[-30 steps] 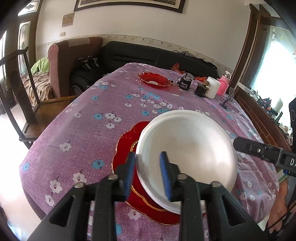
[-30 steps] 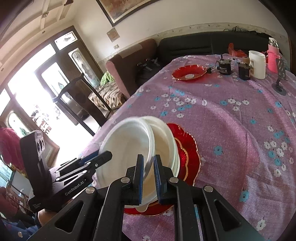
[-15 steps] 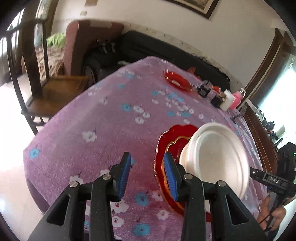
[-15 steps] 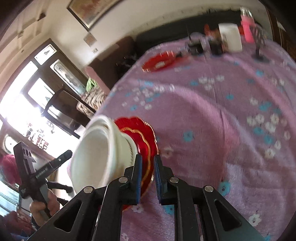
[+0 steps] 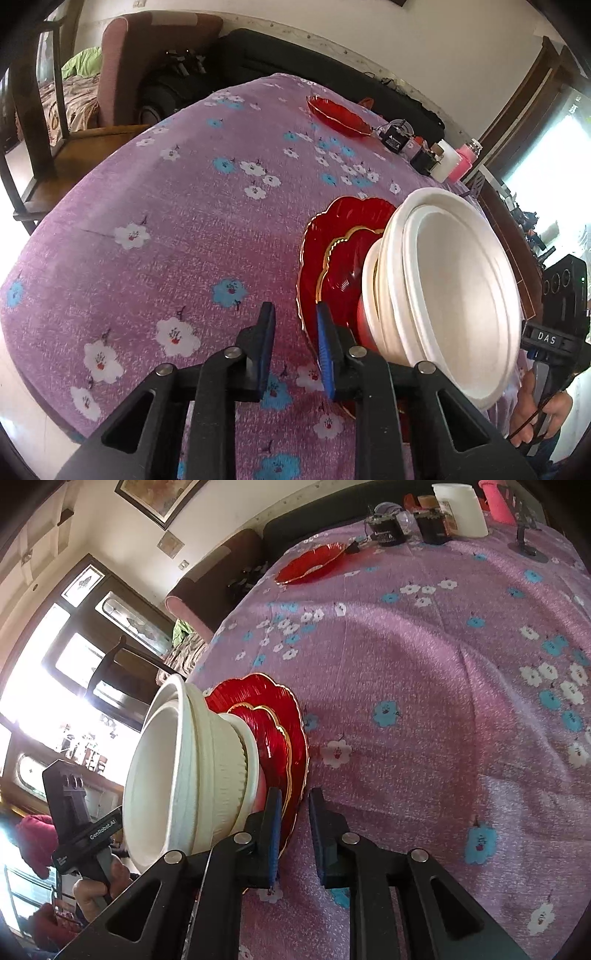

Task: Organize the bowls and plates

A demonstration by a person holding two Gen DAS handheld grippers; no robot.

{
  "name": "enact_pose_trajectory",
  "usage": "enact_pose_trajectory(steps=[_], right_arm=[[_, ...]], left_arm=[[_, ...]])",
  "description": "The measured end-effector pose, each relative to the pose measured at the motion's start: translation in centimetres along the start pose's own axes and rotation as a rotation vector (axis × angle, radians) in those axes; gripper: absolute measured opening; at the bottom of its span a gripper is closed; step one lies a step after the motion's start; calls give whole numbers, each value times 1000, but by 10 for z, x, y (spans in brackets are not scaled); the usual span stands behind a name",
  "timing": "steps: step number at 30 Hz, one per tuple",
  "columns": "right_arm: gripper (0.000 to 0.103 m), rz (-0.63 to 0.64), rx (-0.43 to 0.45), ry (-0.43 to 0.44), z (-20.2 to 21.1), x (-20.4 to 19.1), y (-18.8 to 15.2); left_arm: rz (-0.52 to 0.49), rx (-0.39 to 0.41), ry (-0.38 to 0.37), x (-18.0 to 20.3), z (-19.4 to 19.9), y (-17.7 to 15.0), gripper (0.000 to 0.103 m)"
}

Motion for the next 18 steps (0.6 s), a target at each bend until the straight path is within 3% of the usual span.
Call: enact_pose_trajectory(steps=[4,11,18], right_arm=[[16,-22,-5,5,-10,4,-2],[14,-2,34,-30,-5,9,4],[13,-48,114,-110,25,48,27]], left_arm=[[-27,6,-13,5,-3,4,12],[-49,-3,-11,17,-12,11,11],[-109,-61,-40,72,-55,34,10]])
Point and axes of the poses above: each gripper's, at about its wrist camera, not at the fingertips, and z roughly against the way its jaws point, x to its right, y to its top, the point moved 6 cm from there along -z, roughly the way its jaws point, and after that the axes turned 9 degrees about -z, right-handed, at the moved point
